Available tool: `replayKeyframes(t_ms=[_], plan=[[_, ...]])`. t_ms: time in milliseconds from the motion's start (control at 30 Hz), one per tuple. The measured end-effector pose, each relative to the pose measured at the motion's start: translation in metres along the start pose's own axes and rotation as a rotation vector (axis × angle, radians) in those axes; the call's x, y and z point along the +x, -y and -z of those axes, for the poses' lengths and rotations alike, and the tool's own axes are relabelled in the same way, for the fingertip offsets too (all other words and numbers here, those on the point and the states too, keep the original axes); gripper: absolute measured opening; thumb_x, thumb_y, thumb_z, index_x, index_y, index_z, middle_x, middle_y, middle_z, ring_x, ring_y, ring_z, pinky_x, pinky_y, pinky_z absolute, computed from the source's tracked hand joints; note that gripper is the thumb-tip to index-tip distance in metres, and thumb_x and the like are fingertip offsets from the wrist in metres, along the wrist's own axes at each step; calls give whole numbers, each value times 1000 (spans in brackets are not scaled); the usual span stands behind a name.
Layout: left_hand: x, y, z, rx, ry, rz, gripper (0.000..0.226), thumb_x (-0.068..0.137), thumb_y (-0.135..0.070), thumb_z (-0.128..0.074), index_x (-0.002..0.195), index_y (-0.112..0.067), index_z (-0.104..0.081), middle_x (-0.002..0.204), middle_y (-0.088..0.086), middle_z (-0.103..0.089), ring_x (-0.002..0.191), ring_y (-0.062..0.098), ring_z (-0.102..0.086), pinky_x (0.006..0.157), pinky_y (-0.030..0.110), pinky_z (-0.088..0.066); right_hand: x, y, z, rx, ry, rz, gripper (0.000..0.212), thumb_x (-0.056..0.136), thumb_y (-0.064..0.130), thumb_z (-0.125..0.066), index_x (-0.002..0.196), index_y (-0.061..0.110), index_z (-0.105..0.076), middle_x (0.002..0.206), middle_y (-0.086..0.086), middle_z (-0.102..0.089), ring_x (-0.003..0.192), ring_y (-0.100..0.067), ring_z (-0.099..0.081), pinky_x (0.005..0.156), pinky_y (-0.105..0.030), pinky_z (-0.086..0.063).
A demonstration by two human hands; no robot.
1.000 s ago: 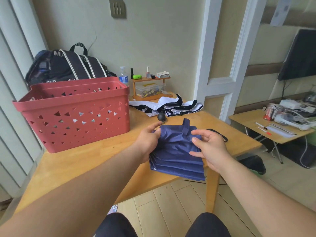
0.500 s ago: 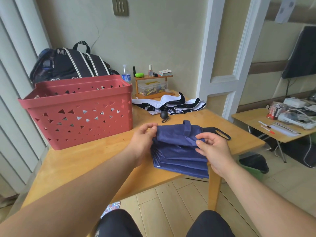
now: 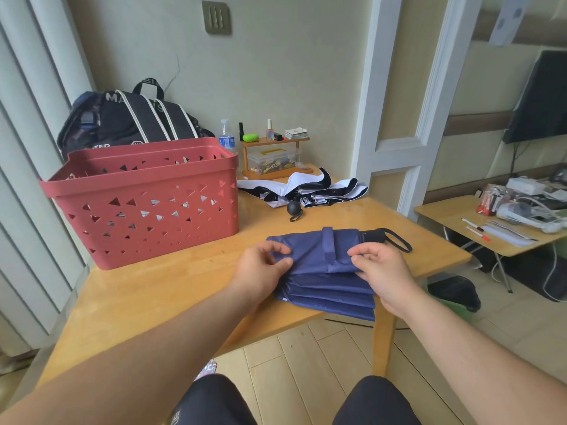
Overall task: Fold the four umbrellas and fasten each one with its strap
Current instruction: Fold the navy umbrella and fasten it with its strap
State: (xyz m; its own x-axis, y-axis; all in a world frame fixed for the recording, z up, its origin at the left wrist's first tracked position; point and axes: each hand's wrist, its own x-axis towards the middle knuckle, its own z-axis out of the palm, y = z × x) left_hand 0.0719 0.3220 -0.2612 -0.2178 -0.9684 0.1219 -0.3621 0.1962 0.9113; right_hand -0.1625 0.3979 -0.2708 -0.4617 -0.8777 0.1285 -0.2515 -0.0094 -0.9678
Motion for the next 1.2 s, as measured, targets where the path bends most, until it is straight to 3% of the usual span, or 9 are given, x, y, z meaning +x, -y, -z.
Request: replayKeyframes(t_ms=[133, 300, 400, 467, 700, 933, 1067, 1100, 1200], plan=[[3, 4, 15, 433, 98, -128, 6, 93, -37, -74, 98, -39, -71, 80, -14, -63, 77, 9, -59, 66, 21, -42, -11, 10, 15, -621, -21, 174, 11, 95, 24, -70, 98, 33, -75, 86, 16, -67, 82, 3, -61, 61, -5, -38], [5, -5, 13, 615, 158, -132, 22, 96, -60, -58, 101, -43, -71, 93, -11, -62, 97, 17, -63, 81, 30, -50, -25, 4, 23, -665, 57, 129, 13, 95, 21, -69, 102, 31, -75, 85, 15, -67, 78, 2, -62, 58, -2, -41], [8, -20, -1, 906, -20, -412, 29, 97, -58, -56, 114, -39, -71, 105, -1, -50, 105, 26, -51, 94, 37, -45, -28, 2, 21, -646, 75, 114, 17, 95, 20, -67, 104, 31, -76, 88, 14, -68, 81, 1, -62, 58, -6, -40], [5, -27, -16, 927, 43, -595, 38, 98, -48, -57, 132, -31, -64, 120, 4, -53, 114, 30, -49, 100, 39, -41, -27, 2, 20, -663, 89, 126, 19, 94, 19, -66, 104, 31, -76, 89, 16, -68, 83, 2, -62, 62, -7, -39], [-2, -1, -15, 984, 279, -513, 54, 100, -58, -50, 143, -27, -58, 138, 1, -57, 128, 27, -53, 107, 38, -46, -22, 10, 23, -735, 171, 122, 18, 90, 17, -65, 96, 30, -75, 84, 11, -67, 81, -3, -60, 62, -7, -37], [5, 20, 27, 815, 466, -500, 61, 92, -74, -53, 145, -45, -55, 150, -29, -50, 132, 6, -41, 116, 39, -29, -3, 44, 3, -815, 191, 106, 38, 85, 38, -61, 122, 38, -69, 118, 6, -49, 126, -21, -36, 107, -37, -36], [4, 23, 30, 775, 489, -482, 56, 91, -74, -58, 143, -53, -54, 153, -35, -43, 126, 3, -36, 115, 36, -25, -4, 44, -15, -381, 251, -80, 37, 71, 32, -70, 102, 14, -76, 96, -9, -72, 93, -35, -63, 104, -60, -46], [3, 22, 30, 787, 490, -487, 56, 90, -74, -58, 143, -54, -53, 153, -35, -43, 125, 4, -36, 114, 35, -25, -5, 43, -15, -314, 287, -85, 24, 75, 20, -70, 96, 11, -76, 87, -9, -73, 81, -32, -62, 74, -29, -35], [4, 24, 31, 730, 488, -413, 50, 90, -72, -61, 136, -57, -54, 143, -29, -53, 119, 7, -40, 113, 34, -26, -12, 37, -5, -261, 339, -46, 43, 83, -9, -60, 110, 20, -79, 99, -1, -76, 87, -16, -65, 78, -29, -53]])
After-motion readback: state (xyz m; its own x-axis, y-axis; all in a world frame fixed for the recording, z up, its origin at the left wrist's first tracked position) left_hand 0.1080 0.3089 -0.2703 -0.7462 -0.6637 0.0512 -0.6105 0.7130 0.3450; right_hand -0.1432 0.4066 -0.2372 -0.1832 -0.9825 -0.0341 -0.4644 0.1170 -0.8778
